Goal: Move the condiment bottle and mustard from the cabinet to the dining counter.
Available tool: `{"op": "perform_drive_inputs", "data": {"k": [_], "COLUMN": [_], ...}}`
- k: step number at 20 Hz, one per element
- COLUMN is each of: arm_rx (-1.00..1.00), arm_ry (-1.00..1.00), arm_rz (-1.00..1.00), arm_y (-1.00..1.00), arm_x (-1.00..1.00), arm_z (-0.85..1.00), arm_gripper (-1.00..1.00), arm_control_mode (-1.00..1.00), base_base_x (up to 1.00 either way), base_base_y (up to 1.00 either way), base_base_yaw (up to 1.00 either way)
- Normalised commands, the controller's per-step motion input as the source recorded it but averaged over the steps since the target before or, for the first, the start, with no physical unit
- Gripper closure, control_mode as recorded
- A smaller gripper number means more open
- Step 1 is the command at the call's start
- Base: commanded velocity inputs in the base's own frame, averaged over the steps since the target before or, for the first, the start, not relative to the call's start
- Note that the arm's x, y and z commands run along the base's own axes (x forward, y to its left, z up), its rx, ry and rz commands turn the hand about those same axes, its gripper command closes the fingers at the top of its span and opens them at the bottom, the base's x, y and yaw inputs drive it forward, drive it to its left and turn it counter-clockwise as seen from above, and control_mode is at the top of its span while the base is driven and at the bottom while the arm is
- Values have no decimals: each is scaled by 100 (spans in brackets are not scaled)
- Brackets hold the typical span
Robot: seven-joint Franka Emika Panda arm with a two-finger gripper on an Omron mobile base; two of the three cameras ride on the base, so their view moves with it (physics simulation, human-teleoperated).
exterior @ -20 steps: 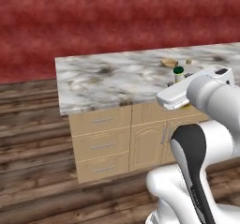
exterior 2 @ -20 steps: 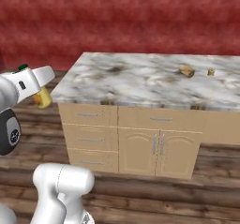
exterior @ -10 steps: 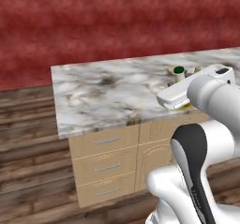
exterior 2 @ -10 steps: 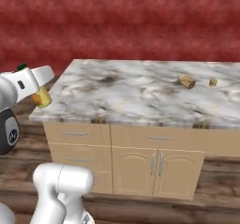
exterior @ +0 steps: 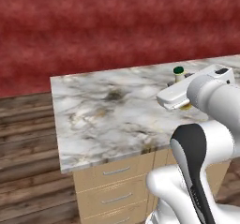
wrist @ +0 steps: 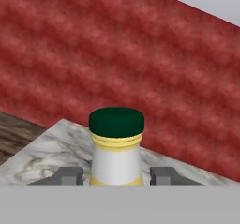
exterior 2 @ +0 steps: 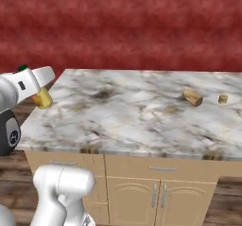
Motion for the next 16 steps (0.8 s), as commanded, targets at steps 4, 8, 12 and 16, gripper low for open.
{"op": "perform_drive_inputs", "data": {"k": [4, 8, 12, 16], "arm_rx": [0, 0, 0, 0], "arm_ry": [0, 0, 0, 0], "arm_rz": [0, 0, 0, 0], "arm_y": [0, 0, 0, 0], "arm_x": [0, 0, 0, 0], "arm_z": [0, 0, 0, 0], "arm_gripper": [100, 100, 100, 100], "arm_control_mode": [100, 100, 100, 100], "base_base_x": [74, 68, 62, 40], "base_base_y": [0, 0, 0, 0], "base_base_yaw": [0, 0, 0, 0]}}
